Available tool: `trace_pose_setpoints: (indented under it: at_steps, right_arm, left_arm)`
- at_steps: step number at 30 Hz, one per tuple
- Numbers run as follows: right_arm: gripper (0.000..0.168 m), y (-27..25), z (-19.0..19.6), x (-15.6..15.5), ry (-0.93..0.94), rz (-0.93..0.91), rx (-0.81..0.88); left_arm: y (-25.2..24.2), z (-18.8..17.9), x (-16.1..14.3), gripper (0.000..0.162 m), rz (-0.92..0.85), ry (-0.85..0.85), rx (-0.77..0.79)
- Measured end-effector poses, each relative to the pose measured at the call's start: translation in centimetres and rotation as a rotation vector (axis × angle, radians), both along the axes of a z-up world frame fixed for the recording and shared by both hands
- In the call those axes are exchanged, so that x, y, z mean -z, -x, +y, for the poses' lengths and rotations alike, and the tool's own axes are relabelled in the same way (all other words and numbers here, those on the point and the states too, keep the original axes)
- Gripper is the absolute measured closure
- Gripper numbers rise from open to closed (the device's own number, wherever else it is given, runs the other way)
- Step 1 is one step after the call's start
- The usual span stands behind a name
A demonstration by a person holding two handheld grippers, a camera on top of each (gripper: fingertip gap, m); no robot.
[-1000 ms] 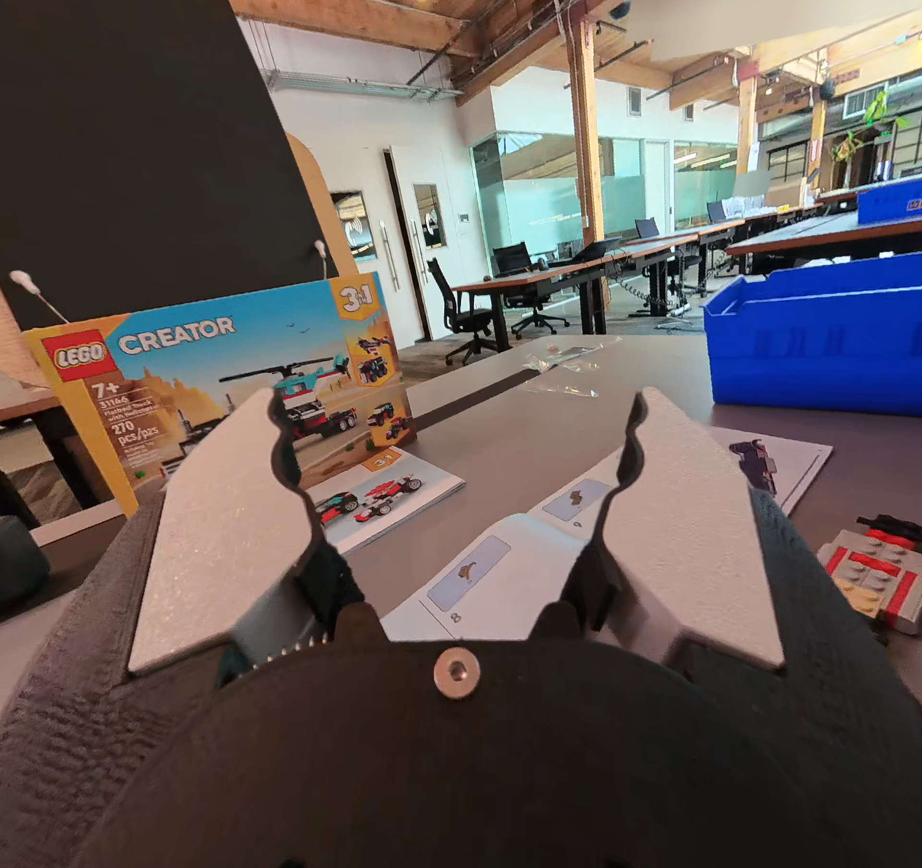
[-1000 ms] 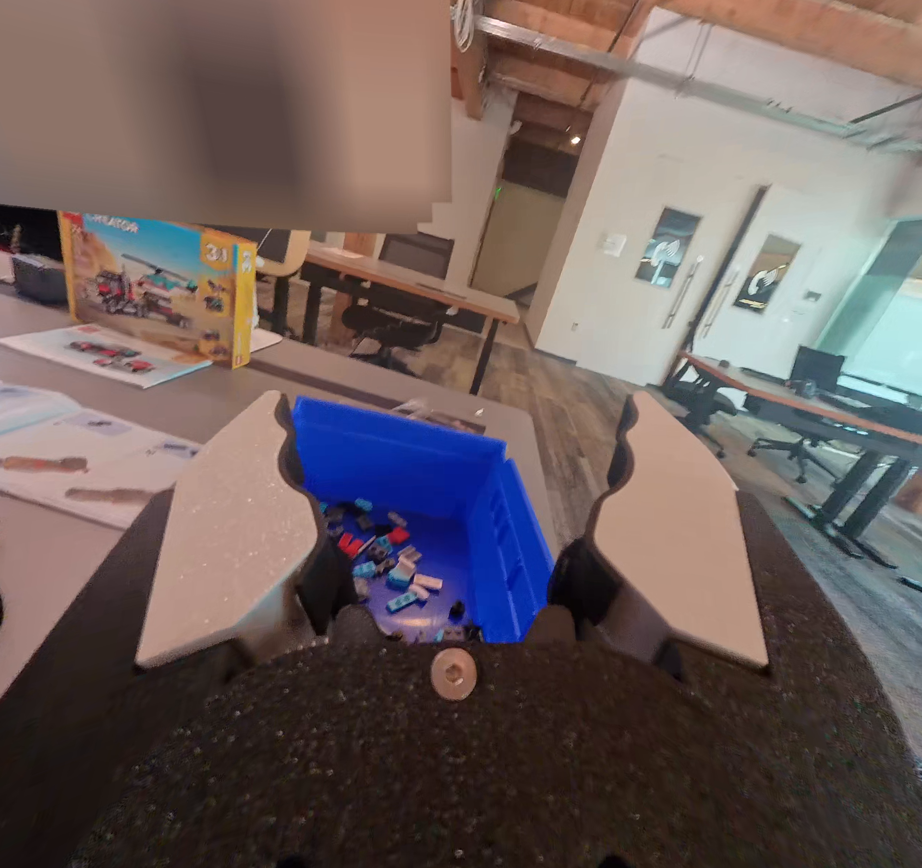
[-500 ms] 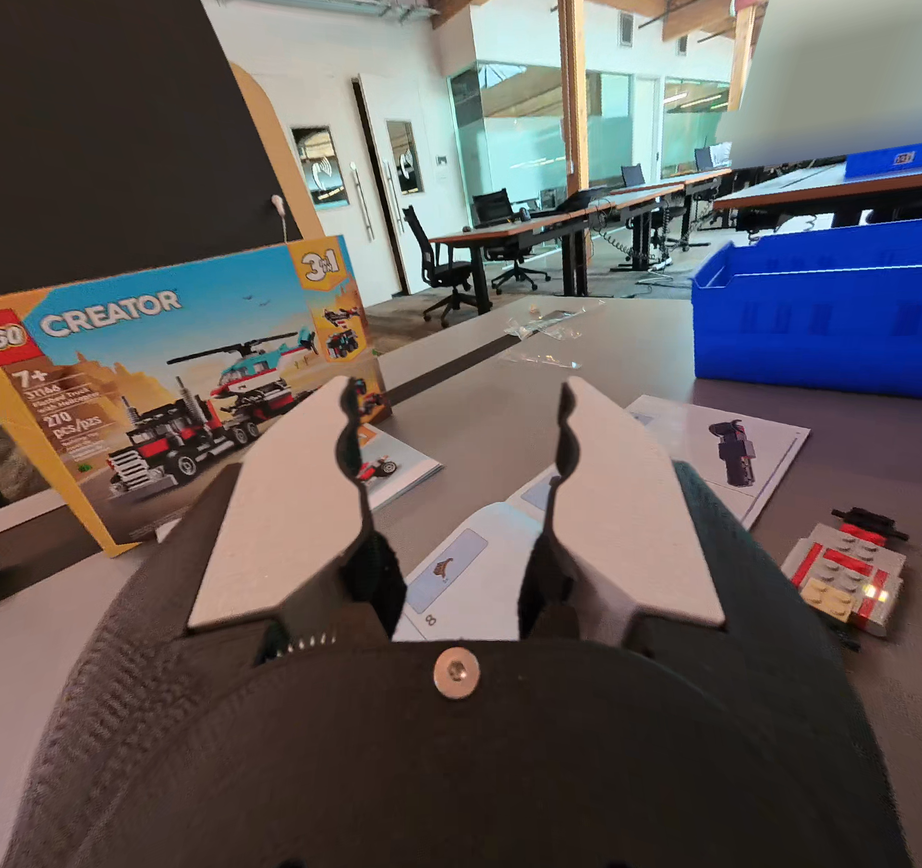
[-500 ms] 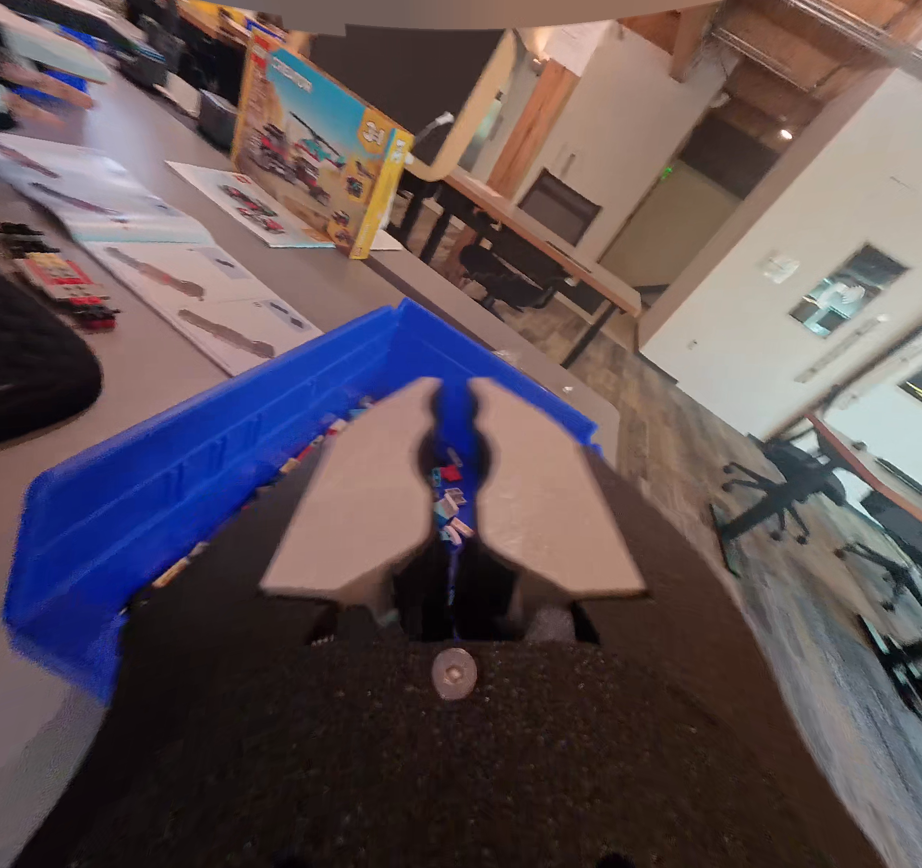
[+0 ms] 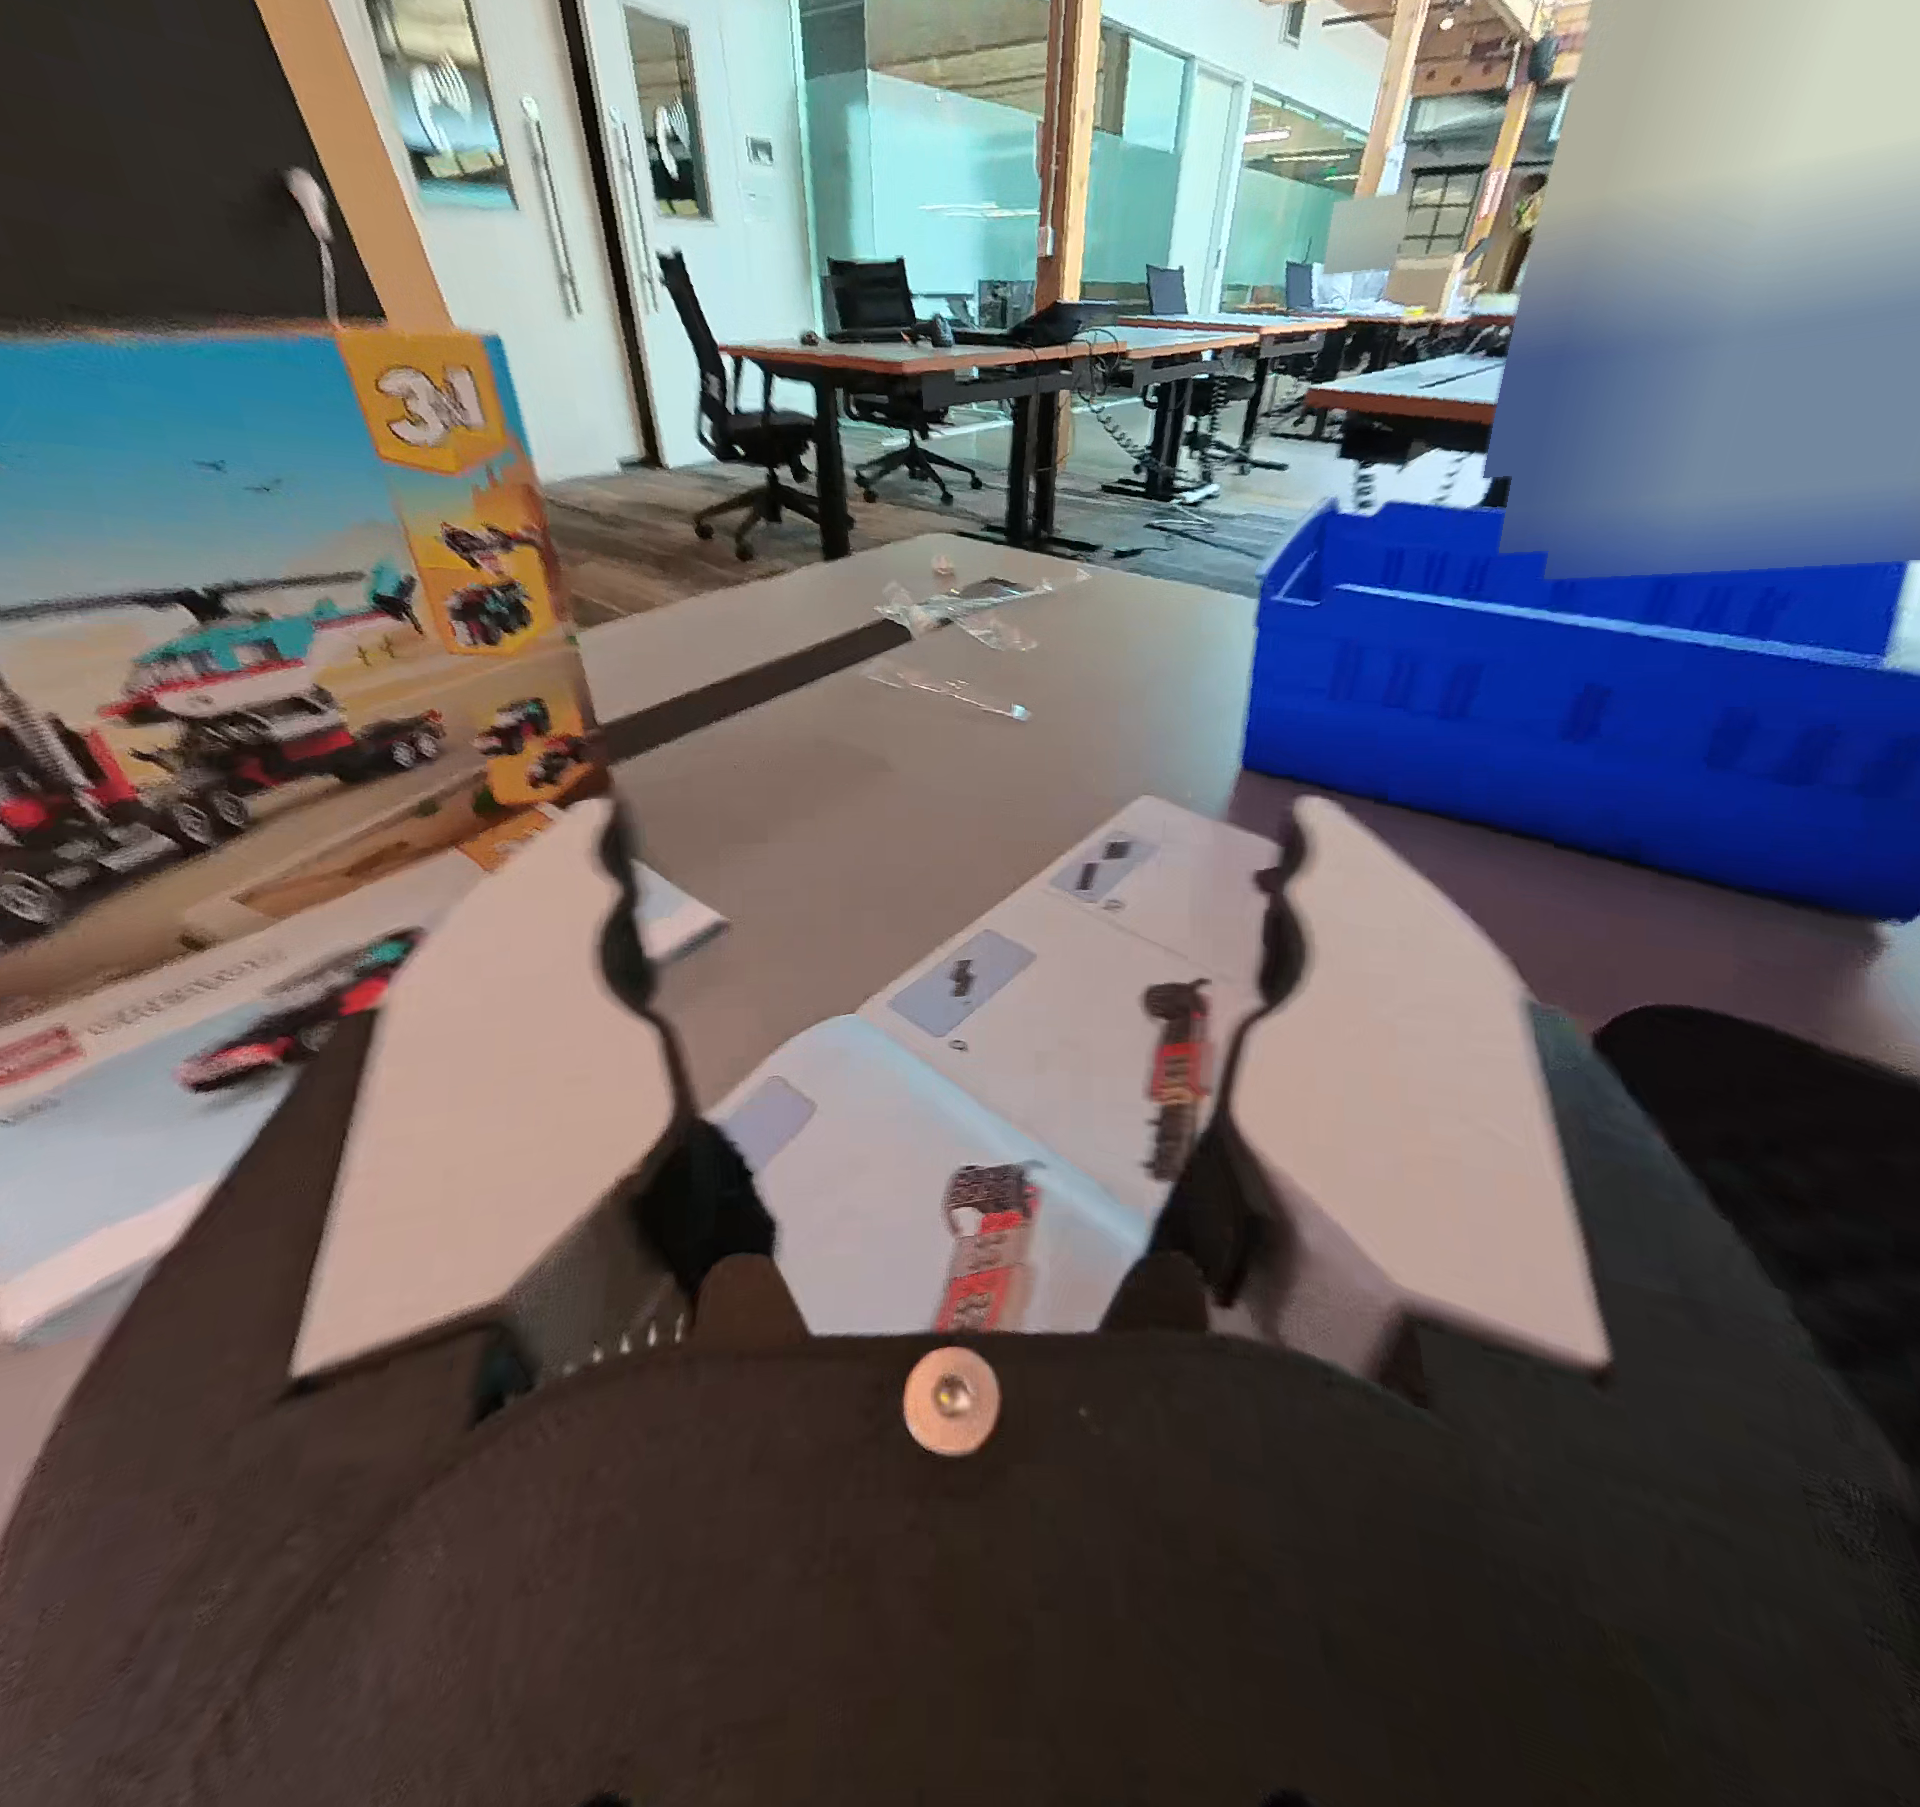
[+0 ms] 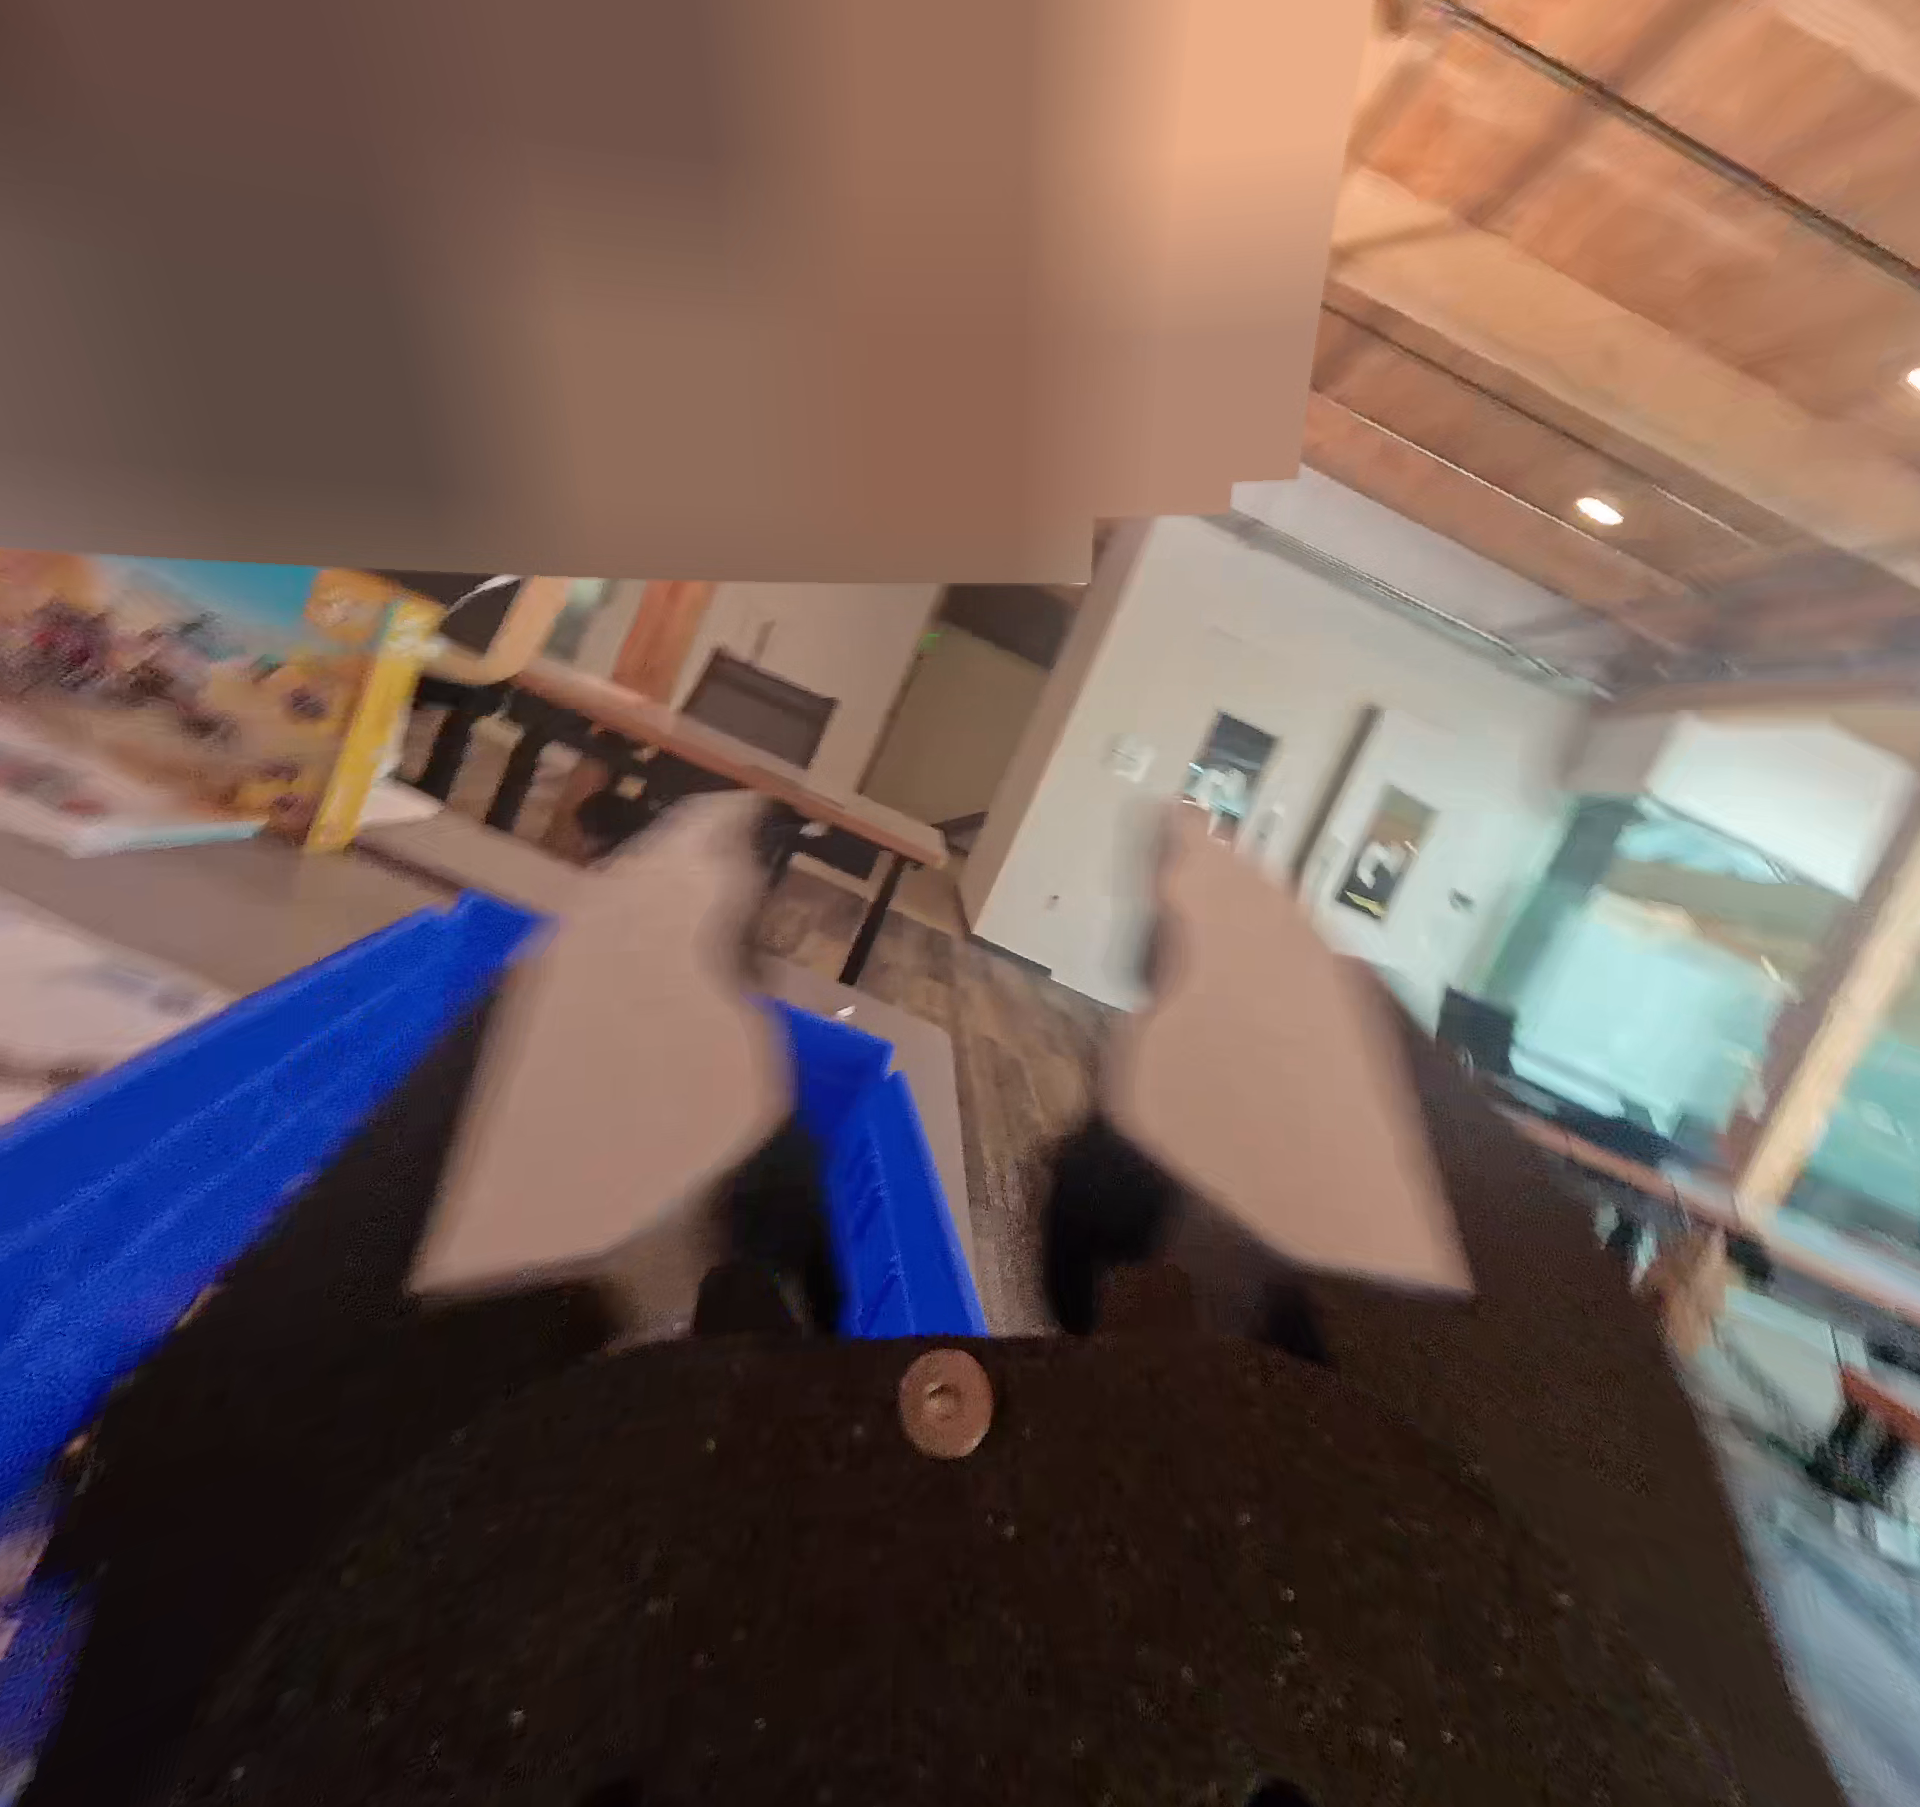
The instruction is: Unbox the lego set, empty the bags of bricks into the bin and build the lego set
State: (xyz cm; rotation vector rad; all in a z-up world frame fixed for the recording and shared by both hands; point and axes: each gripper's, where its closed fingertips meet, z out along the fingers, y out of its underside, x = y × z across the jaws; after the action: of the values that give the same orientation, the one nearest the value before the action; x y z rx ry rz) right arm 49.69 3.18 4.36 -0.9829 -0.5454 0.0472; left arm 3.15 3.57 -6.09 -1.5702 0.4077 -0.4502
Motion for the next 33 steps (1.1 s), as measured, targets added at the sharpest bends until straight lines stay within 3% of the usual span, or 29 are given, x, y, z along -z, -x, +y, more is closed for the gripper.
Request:
trace_pose_setpoints:
  at_steps: [1, 3, 4, 5, 6, 7, 8, 9, 10, 11, 13, 15, 16, 17, 18, 20, 21, 23, 24, 25, 26, 27, 29, 30, 33]
  right_arm:
    - [0.168, 0.5, -0.9, 0.0, -0.012, -0.053, -0.027]
    - [0.168, 0.4, -1.5, -0.9, -0.023, -0.015, -0.024]
    - [0.168, 0.3, -1.5, -1.0, -0.003, 0.004, -0.025]
    - [0.165, 0.3, -1.4, -1.1, 0.009, 0.019, -0.015]
    - [0.152, 0.4, -1.4, -1.4, -0.001, 0.032, 0.0]
    - [0.122, 0.3, -1.3, -1.9, -0.026, 0.064, 0.029]
    - [0.09, 0.3, -1.2, -2.5, -0.046, 0.102, 0.058]
    - [0.072, 0.6, -1.2, -2.8, -0.051, 0.115, 0.069]
    - [0.064, 1.2, -1.1, -2.9, -0.042, 0.111, 0.07]
    - [0.072, 2.0, -1.1, -2.9, -0.026, 0.089, 0.063]
    - [0.168, 4.7, -1.7, -2.0, 0.04, -0.062, -0.018]
    - [0.168, 6.3, -2.0, -2.3, 0.085, -0.076, -0.052]
    - [0.168, 7.1, -2.0, -2.4, 0.103, -0.072, -0.069]
    - [0.164, 7.8, -1.9, -2.5, 0.12, -0.065, -0.082]
    - [0.147, 8.5, -1.8, -2.7, 0.125, -0.048, -0.082]
    - [0.069, 9.5, -1.0, -3.6, 0.111, 0.022, -0.039]
    - [0.052, 10.3, -0.6, -3.6, 0.124, 0.028, -0.031]
    - [0.037, 11.7, 0.1, -3.6, 0.145, 0.036, -0.014]
    - [0.042, 12.6, 0.1, -3.7, 0.143, 0.026, -0.017]
    - [0.086, 14.0, -0.2, -3.4, 0.149, -0.028, -0.053]
    - [0.156, 15.8, -1.1, -2.8, 0.163, -0.115, -0.131]
    - [0.167, 17.0, -1.6, -2.7, 0.17, -0.141, -0.186]
    - [0.166, 18.2, -1.4, -3.1, 0.179, -0.108, -0.22]
    - [0.159, 18.6, -1.2, -3.3, 0.182, -0.092, -0.229]
    - [0.072, 19.3, 0.3, -4.4, 0.189, 0.0, -0.192]
  left_arm:
    - [-0.3, -0.3, -0.1, 0.033, -0.029, 0.039, 0.023]
    - [-0.7, -1.1, -0.6, 0.032, -0.037, 0.047, 0.053]
    - [-0.7, -1.7, -1.1, 0.041, -0.018, 0.019, 0.062]
    - [-0.8, -2.5, -1.5, 0.075, 0.012, -0.017, 0.082]
    - [-0.9, -3.3, -1.9, 0.119, 0.038, -0.051, 0.106]
    - [-0.9, -4.0, -2.3, 0.161, 0.05, -0.063, 0.115]
    - [-0.6, -4.5, -2.4, 0.162, 0.049, -0.051, 0.107]
    - [-0.4, -5.0, -2.4, 0.162, 0.055, -0.036, 0.108]
    - [-0.2, -5.6, -2.5, 0.162, 0.062, -0.032, 0.107]
    - [0.1, -6.2, -2.8, 0.156, 0.065, -0.04, 0.093]
    - [1.2, -7.3, -3.9, 0.113, 0.044, -0.07, 0.037]
    - [2.4, -8.6, -5.1, 0.075, -0.014, -0.074, 0.002]
    - [3.0, -9.3, -5.7, 0.063, -0.053, -0.064, -0.006]
    - [3.7, -10.1, -6.2, 0.087, -0.082, -0.06, -0.01]
    - [4.4, -11.0, -6.6, 0.112, -0.087, -0.071, -0.01]
    - [5.9, -12.7, -7.1, 0.162, -0.06, -0.104, -0.028]
    - [6.7, -13.3, -7.0, 0.162, -0.052, -0.09, -0.042]
    - [8.1, -14.2, -6.4, 0.162, -0.016, -0.051, -0.069]
    - [8.8, -14.6, -6.1, 0.161, 0.004, -0.041, -0.089]
    - [9.8, -14.9, -5.8, 0.153, 0.021, -0.027, -0.12]
    - [11.0, -15.1, -5.6, 0.135, 0.035, -0.015, -0.164]
    - [12.4, -15.4, -5.5, 0.118, 0.046, -0.005, -0.215]
    - [15.8, -16.2, -5.2, 0.098, 0.05, 0.016, -0.336]
    - [17.6, -16.7, -4.8, 0.089, 0.047, 0.035, -0.405]
    - [21.5, -17.5, -2.7, 0.076, 0.01, 0.105, -0.542]
